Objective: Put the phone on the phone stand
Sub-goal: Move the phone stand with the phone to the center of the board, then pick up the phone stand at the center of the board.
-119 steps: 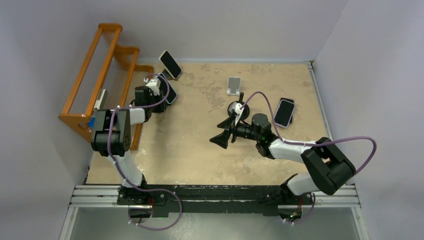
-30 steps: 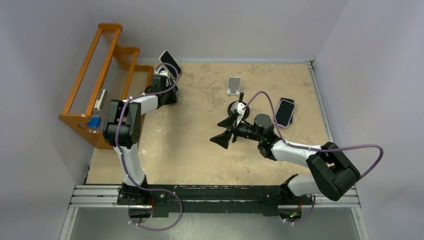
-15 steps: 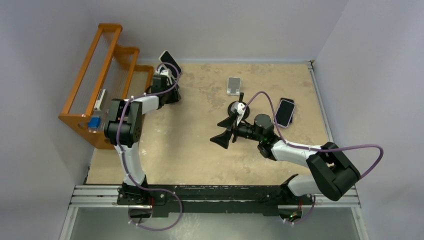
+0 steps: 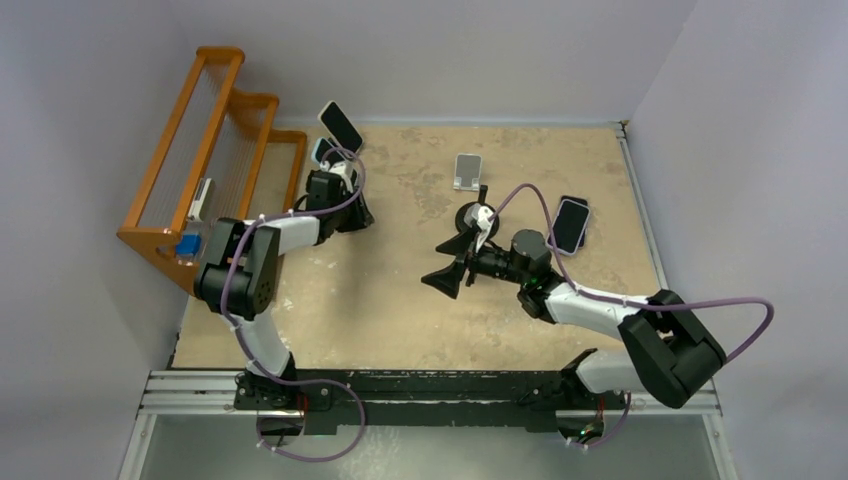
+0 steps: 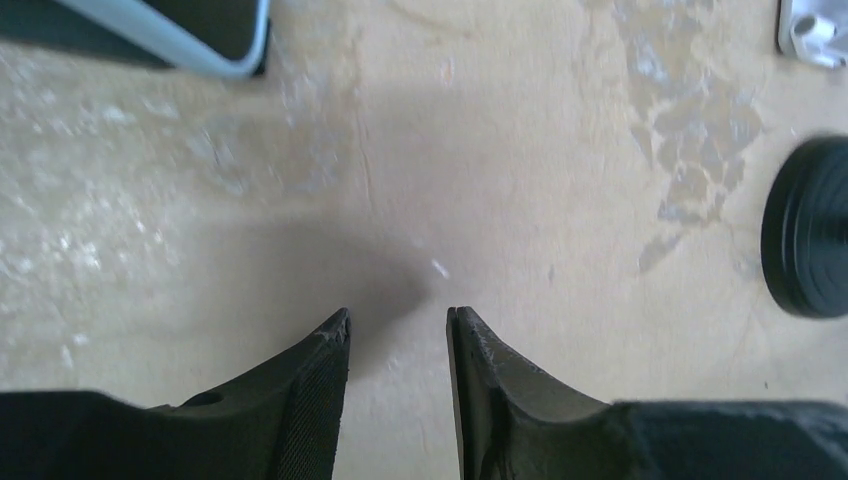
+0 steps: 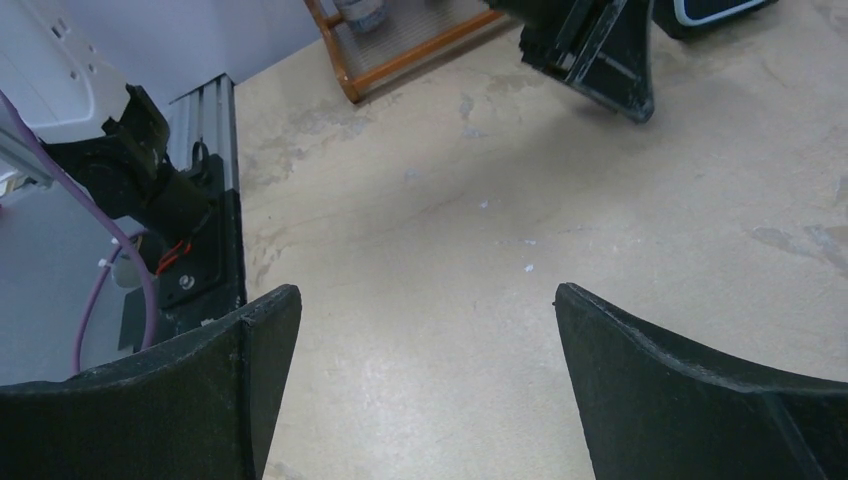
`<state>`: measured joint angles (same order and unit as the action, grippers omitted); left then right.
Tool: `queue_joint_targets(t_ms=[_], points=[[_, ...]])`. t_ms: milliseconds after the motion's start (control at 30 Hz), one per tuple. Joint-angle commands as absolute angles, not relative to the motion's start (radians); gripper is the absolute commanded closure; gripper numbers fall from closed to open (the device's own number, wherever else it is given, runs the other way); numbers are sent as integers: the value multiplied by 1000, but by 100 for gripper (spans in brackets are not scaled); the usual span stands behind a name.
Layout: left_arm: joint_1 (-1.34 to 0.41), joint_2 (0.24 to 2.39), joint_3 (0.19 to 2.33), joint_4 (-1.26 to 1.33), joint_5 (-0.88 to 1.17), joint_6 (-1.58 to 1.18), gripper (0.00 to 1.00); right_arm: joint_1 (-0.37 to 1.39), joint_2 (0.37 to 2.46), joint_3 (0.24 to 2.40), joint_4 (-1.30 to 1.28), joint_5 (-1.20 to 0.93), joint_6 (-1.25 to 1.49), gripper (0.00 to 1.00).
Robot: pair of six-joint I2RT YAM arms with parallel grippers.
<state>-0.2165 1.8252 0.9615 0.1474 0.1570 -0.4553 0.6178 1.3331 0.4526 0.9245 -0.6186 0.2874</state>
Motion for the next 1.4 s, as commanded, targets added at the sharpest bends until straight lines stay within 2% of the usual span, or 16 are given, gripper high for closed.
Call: queue_joint_targets(t_ms=[0,133,267,333,467,567,700,867,1067,1367], points=[[-260,1701,922,125,185,-479,61,634,1237,474,957,-572,286,1],[-330,1648,982,125,194,-462,61,641,1113,580,798,-434,234,1],[-344,1710,1137,169,297,-393,61,641,1001,690,651,-269,186,1],[-344,1794,1256,174,373,-350,60,641,948,705,635,-211,199,1],[-346,2074,1631,82,526,-257,58,641,866,697,603,-157,205,1],[-352,2208,1782,94,585,-202,58,641,831,678,543,-150,204,1],[-368,2314,1846,203,659,-107,55,641,805,641,518,-146,210,1],[-370,2431,1959,213,777,-69,53,641,825,642,515,-176,212,1],[-370,2504,2003,299,938,-116,51,641,865,643,521,-181,207,1],[-370,2585,2056,378,1016,-197,49,641,906,651,513,-189,198,1]])
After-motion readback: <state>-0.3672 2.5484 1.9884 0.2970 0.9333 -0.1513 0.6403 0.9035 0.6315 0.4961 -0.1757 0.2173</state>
